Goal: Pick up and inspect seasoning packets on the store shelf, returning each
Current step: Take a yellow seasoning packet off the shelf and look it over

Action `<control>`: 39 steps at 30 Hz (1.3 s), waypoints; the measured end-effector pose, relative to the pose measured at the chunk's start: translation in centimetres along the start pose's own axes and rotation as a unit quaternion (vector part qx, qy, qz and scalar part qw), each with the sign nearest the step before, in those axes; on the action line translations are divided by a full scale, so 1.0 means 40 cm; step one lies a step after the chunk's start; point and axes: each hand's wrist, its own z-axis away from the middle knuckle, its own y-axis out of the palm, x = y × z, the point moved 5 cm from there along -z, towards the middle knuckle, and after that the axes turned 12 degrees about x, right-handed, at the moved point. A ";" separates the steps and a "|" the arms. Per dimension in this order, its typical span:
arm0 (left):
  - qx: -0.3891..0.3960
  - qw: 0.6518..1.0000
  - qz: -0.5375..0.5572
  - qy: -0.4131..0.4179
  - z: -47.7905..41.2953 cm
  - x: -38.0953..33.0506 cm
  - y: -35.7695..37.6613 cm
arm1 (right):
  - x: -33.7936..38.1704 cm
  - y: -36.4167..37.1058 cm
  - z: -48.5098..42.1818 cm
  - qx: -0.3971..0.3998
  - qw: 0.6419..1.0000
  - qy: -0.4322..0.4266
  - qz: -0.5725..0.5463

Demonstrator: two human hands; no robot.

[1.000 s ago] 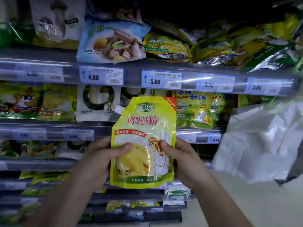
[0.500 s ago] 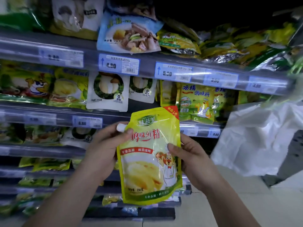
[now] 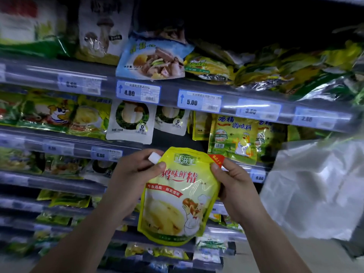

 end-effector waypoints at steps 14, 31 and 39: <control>-0.048 0.993 0.112 0.001 -0.009 0.002 -0.056 | -0.105 0.026 0.041 0.159 0.980 0.073 0.094; 0.120 0.988 0.021 -0.096 0.007 0.050 -0.108 | -0.105 0.030 0.037 0.023 0.999 0.044 0.019; 0.083 0.992 0.039 -0.089 -0.032 0.050 -0.102 | -0.060 0.018 0.030 0.006 0.994 0.057 0.097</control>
